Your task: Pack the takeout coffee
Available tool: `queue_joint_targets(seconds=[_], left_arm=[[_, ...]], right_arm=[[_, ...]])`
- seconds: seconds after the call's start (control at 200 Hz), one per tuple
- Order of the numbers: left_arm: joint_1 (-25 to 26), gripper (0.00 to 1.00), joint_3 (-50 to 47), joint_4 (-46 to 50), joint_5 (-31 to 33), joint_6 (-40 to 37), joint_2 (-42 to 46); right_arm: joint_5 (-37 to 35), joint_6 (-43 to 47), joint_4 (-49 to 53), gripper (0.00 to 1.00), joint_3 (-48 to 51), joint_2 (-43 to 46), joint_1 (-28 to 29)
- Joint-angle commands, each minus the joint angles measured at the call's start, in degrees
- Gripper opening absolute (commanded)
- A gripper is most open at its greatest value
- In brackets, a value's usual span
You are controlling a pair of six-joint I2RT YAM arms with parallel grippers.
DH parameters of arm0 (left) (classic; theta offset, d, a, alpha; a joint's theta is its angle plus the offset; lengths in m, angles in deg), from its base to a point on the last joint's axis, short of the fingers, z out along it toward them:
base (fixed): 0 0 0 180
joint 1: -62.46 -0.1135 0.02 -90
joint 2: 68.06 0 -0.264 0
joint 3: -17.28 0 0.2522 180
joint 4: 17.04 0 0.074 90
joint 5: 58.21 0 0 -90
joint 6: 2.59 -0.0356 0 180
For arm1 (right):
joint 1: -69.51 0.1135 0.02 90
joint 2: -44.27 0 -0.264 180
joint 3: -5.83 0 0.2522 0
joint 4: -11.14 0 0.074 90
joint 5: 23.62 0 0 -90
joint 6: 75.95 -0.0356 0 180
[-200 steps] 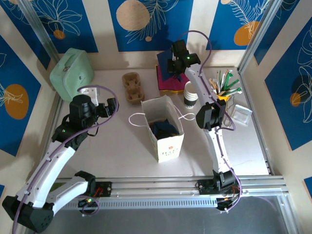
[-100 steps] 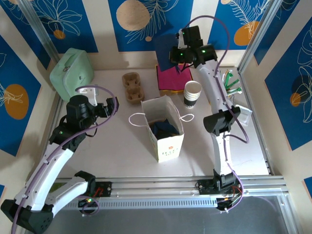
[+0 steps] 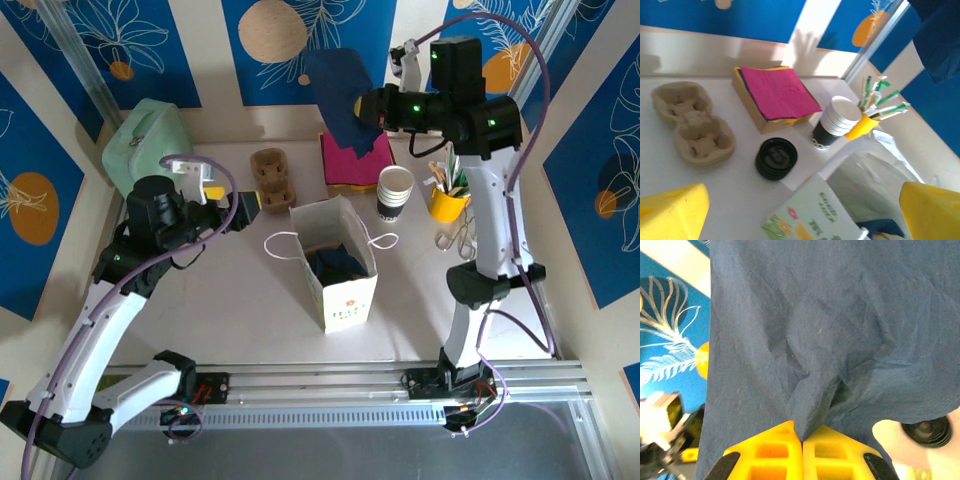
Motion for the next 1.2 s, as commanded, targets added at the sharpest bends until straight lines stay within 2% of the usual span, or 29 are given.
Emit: queue_joint_targets(seconds=[0.0, 0.17, 0.315, 0.45, 0.61, 0.94, 1.196], left_arm=[[-0.64, 0.97, 2.81, 3.24, -5.89, 1.46, -0.09], [-0.5, 0.95, 3.63, 5.92, -8.82, 1.78, -0.44], [-0.49, 0.95, 2.94, 8.09, -8.16, 0.0, 0.61], [-0.49, 0.95, 0.62, 8.03, -7.15, -0.92, 2.51], [-0.42, 0.94, -2.15, 7.67, -7.46, -0.57, 4.47], [-0.48, 0.95, -7.8, 8.35, -3.16, 1.29, 9.61], [-0.48, 0.95, -10.84, 10.34, -0.33, 1.97, 11.73]], right_arm=[[2.22, -1.89, 4.09, 0.0, 1.87, 3.91, 2.53], [0.52, -2.64, 6.52, 0.0, 4.0, 7.96, 7.12], [-3.95, -3.24, 8.29, 0.0, 6.34, 11.12, 13.55], [-10.7, -3.75, 8.44, 0.0, 11.84, 15.18, 21.72], [-16.69, -4.55, 5.46, 0.0, 23.61, 21.15, 28.59], [-20.76, -4.59, 0.4, 0.0, 38.27, 25.41, 30.45], [-21.26, -2.47, -1.81, 0.0, 43.35, 24.19, 30.09]])
